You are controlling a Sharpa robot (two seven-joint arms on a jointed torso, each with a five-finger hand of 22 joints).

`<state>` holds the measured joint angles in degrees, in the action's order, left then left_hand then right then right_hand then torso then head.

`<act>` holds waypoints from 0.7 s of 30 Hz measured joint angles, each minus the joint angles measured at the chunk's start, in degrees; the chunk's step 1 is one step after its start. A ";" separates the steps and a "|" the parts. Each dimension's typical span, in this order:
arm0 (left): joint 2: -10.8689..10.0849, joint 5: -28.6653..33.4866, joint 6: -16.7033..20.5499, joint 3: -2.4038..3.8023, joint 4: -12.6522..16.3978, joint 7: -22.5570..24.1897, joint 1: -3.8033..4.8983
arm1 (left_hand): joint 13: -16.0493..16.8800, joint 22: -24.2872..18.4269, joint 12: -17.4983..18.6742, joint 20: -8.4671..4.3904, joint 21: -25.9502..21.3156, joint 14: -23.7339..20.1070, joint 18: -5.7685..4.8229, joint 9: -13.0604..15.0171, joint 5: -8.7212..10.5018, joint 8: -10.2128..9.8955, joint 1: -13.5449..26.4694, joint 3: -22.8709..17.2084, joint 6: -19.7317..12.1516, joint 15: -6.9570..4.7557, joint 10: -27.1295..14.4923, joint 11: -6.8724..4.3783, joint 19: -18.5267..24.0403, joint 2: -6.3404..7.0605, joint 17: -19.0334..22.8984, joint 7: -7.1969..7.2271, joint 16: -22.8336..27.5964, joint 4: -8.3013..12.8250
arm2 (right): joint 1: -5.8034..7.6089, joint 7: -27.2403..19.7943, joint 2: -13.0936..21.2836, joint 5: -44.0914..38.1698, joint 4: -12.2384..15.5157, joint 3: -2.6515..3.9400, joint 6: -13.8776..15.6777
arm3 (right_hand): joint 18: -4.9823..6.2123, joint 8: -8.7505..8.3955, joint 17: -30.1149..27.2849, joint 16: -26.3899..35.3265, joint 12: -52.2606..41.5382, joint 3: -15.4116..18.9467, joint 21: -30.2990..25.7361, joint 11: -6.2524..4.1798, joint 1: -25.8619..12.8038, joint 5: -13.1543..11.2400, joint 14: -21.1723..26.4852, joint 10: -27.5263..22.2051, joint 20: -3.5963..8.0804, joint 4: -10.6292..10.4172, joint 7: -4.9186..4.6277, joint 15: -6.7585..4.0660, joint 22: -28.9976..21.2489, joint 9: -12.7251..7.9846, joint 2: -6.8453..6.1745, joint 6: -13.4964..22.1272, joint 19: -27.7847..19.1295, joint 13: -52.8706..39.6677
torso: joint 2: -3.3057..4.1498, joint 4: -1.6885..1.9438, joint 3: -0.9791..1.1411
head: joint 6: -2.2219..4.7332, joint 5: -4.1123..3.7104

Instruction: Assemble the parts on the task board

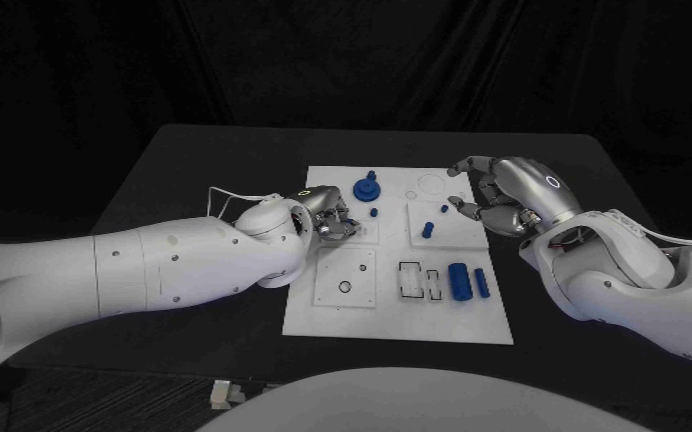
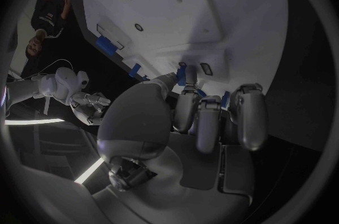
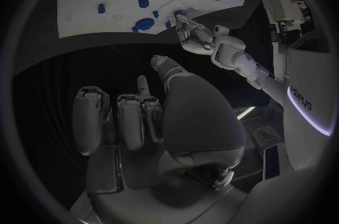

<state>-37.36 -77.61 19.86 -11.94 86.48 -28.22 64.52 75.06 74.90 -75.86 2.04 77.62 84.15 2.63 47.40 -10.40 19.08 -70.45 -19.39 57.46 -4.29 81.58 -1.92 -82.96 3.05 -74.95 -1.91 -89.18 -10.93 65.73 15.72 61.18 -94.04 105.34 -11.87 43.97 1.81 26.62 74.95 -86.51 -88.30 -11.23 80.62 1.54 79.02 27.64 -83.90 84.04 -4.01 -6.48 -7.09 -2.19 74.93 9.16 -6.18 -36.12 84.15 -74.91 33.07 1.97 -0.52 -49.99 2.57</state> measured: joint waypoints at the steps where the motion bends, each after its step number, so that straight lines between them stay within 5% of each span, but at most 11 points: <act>1: -0.02 -0.01 -0.08 0.01 0.02 -0.03 0.00 | 0.00 0.00 -0.07 0.00 0.00 0.00 0.00 0.01 0.34 0.00 0.04 0.19 0.00 0.00 0.00 0.00 0.00 0.03 0.00 0.00 0.00 -0.19 | 0.00 0.00 0.00 0.00 0.00 0.00 0.00 | 0.00 0.00 0.00 0.00 0.00 0.00 0.00 0.00 0.00 0.00 0.00 0.00 0.00 0.00 0.00 0.00 0.00 0.00 0.00 0.00 0.00 0.00 | 0.01 0.00 0.00 | 0.00 0.00; 9: -0.11 -0.03 -1.27 -0.06 0.14 -0.44 -0.07 | -0.02 0.00 -1.42 0.00 0.00 0.00 0.00 2.77 5.68 2.35 0.86 3.59 -1.82 0.00 0.17 0.17 0.00 0.94 0.01 -0.52 0.00 -1.65 | -0.01 -0.03 0.00 0.00 0.00 0.00 -0.01 | 0.00 0.00 -0.01 0.00 0.00 0.00 0.00 0.00 0.00 0.00 0.00 0.00 0.00 0.00 0.00 0.00 -0.01 0.00 0.00 0.00 0.00 0.00 | 0.01 0.00 0.00 | 0.00 0.00; 21: -0.21 -0.06 -2.26 0.04 0.22 -1.14 -0.07 | -0.01 0.00 -1.63 0.21 0.00 0.00 0.00 5.44 6.14 5.22 2.84 7.78 -4.06 0.00 0.32 0.32 0.21 0.62 0.01 -0.95 0.00 -3.95 | -0.04 -0.09 -0.03 0.00 0.00 0.00 -0.01 | 0.00 0.00 -0.01 0.23 0.00 0.00 0.00 0.00 0.00 0.00 0.00 0.00 0.00 0.00 0.00 0.00 -0.01 -0.11 0.00 0.00 0.00 0.00 | 0.01 0.00 0.00 | 0.00 0.02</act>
<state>-37.57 -77.67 17.60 -11.89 86.70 -29.36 64.45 75.05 74.90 -77.49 2.25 77.62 84.15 2.64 52.84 -4.26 24.29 -67.61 -11.61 53.40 -4.29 81.90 -1.60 -82.74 3.66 -74.93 -2.86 -89.18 -14.88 65.69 15.63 61.15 -94.04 105.34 -11.87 43.96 1.81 26.62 74.94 -86.28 -88.30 -11.23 80.62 1.54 79.02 27.63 -83.90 84.04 -4.01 -6.48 -7.09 -2.19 74.92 9.05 -6.18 -36.12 84.15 -74.91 33.08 1.97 -0.52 -49.99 2.59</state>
